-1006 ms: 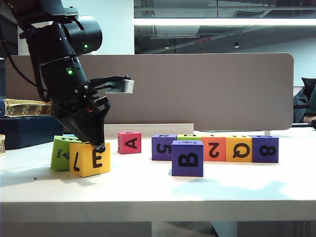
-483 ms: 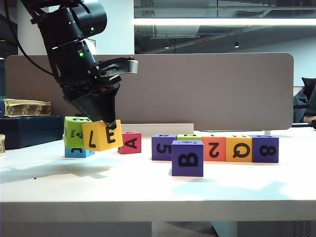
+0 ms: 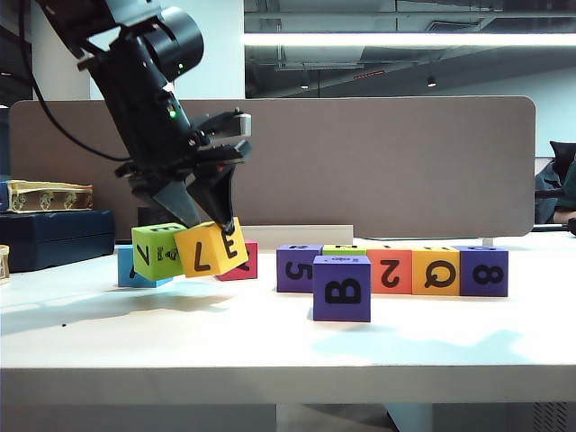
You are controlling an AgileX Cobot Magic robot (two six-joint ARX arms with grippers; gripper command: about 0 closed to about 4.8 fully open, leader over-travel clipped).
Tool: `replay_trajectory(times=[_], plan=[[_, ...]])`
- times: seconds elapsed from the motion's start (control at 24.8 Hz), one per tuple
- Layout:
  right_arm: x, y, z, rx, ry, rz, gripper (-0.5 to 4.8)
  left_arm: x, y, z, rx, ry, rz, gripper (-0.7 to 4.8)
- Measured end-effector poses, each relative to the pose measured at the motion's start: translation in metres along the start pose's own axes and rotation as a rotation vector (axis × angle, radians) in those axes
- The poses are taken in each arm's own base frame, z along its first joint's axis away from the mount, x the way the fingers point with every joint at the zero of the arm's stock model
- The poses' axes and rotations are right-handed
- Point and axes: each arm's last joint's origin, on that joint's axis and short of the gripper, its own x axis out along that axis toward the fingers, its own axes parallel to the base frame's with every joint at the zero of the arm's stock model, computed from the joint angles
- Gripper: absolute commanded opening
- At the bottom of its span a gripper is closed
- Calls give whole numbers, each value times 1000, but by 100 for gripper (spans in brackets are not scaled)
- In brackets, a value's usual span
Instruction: Select the appropriate blocks from the scattered letter blocks on the table and arrange them in a row to spell out "LEARNING".
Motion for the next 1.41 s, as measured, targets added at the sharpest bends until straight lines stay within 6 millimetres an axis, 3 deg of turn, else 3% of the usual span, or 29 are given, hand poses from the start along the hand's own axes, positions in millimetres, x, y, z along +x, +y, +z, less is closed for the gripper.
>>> replay_trajectory(times=[0.24, 0.32, 0.52, 1.41], plan=[[0, 0, 0, 0, 0, 1, -2, 18, 3, 6, -67, -25, 21, 201], [2, 0, 0, 1, 6, 1, -2, 22, 5, 20, -72, -42, 43, 201], [3, 0, 0, 1, 10, 1, -2, 27, 6, 32, -95, -8, 48, 201], [3, 0, -1, 1, 18, -1, -2, 41, 6, 27, -208, 48, 48, 200]])
